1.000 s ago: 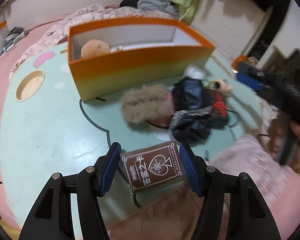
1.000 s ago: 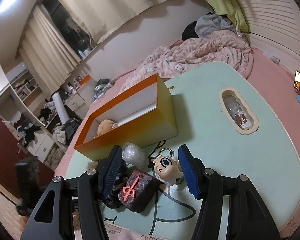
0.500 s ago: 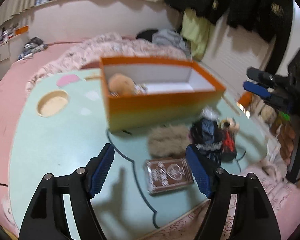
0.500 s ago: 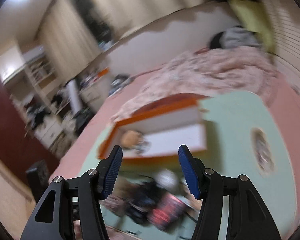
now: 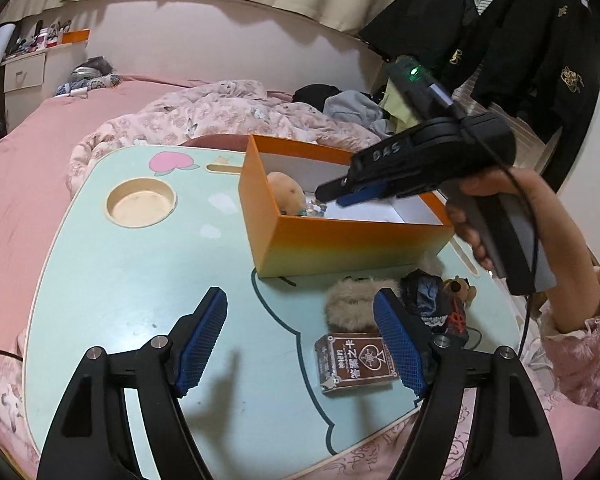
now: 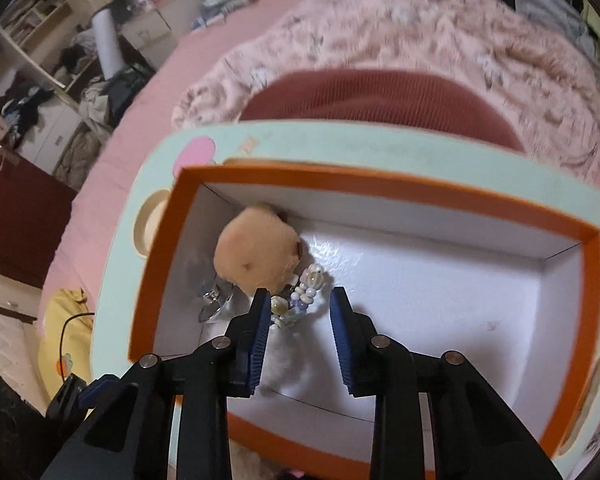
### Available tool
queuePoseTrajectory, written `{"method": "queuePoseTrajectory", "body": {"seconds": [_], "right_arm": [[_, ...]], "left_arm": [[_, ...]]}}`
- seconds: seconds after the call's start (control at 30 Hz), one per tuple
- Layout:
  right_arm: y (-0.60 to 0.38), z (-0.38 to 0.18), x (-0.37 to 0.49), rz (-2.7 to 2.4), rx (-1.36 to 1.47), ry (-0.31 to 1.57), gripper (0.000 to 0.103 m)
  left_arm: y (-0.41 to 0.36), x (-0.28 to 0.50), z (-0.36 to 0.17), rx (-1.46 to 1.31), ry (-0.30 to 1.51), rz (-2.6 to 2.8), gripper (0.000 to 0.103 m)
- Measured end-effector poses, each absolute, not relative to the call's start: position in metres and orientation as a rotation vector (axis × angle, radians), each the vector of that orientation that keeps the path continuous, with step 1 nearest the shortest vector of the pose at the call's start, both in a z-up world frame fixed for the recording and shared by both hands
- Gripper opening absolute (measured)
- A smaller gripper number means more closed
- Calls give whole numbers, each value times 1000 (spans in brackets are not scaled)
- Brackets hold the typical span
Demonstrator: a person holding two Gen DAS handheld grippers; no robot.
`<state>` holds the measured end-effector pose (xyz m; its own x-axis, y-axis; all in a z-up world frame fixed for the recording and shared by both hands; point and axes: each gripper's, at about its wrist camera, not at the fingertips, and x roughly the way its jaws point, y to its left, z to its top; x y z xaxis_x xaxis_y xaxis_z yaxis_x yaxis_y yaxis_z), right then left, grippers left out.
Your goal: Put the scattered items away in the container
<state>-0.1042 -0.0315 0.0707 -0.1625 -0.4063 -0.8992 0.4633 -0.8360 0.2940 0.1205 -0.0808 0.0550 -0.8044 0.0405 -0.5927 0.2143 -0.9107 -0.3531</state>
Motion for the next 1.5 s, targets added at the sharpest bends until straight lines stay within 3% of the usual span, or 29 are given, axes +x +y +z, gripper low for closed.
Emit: {"method": "queuePoseTrajectory", "body": {"seconds": [0.1,0.23,0.47,0.87,1.4,1.5], "right_arm": [[-34,63,-107,-2034,1560,82,26],[-36,61,-106,-2002,1536,67,9],[-19,74,-104,-2042,1435,-19,9],[73,175,-30,-2110,1062,-146,9],[80,95,16,-2008,1167,-182,10],[81,98,22,-2033,1127,-191,21]], "left_arm": [[-83,122,54,942,625,-2822,76],[-82,123,55,942,612,-2823,76],[-82,124,56,937,616,-2827,76],[-81,124,56,936,621,-2824,76],[-67,117,58,963,593,-2839,76],[-66,117,62,950,587,-2843,76]]}}
